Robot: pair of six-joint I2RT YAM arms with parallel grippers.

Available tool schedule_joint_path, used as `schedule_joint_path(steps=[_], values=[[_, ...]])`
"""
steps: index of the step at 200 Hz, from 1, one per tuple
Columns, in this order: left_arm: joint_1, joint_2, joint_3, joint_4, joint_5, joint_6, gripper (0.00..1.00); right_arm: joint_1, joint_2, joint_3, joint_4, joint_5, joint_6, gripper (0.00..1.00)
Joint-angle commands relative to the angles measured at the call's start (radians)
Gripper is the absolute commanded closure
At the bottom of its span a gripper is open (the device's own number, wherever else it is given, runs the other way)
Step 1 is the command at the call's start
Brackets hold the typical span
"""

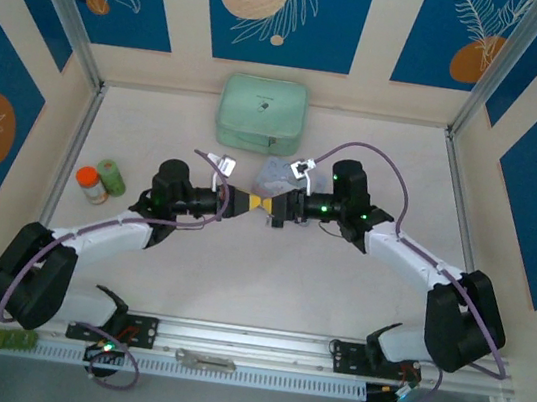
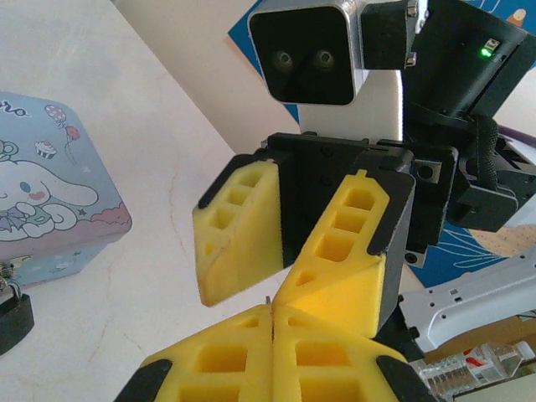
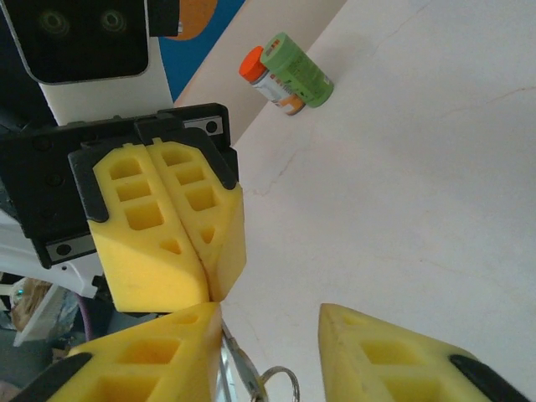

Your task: Unlock the padlock with the key

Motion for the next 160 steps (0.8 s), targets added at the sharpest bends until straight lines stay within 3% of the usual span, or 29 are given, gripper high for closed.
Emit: schedule_joint_path(steps=[1,84,135,152,156,160], values=[[0.007,0.0,0.028,0.035,0.016,0.007,1.0,0.008,0.008,-0.015,0.023,-0.04,0.012,0.69],[0.007,-0.002,0.013,0.059,-0.02,0.005,1.0,0.011,-0.019,-0.059,0.039,-0.047,0.057,0.69],[0.006,0.003,-0.002,0.105,-0.014,-0.03,1.0,0.011,-0.008,-0.038,0.045,-0.048,0.038,0.98],[0.005,0.003,-0.006,0.108,-0.018,-0.043,1.0,0.013,-0.002,-0.027,0.043,-0.048,0.025,1.0],[0.005,0.0,-0.007,0.097,-0.027,-0.045,0.92,0.013,-0.002,-0.025,0.04,-0.048,0.021,1.0],[0.006,-0.004,-0.008,0.087,-0.036,-0.044,0.75,0.013,-0.002,-0.024,0.037,-0.045,0.015,1.0]])
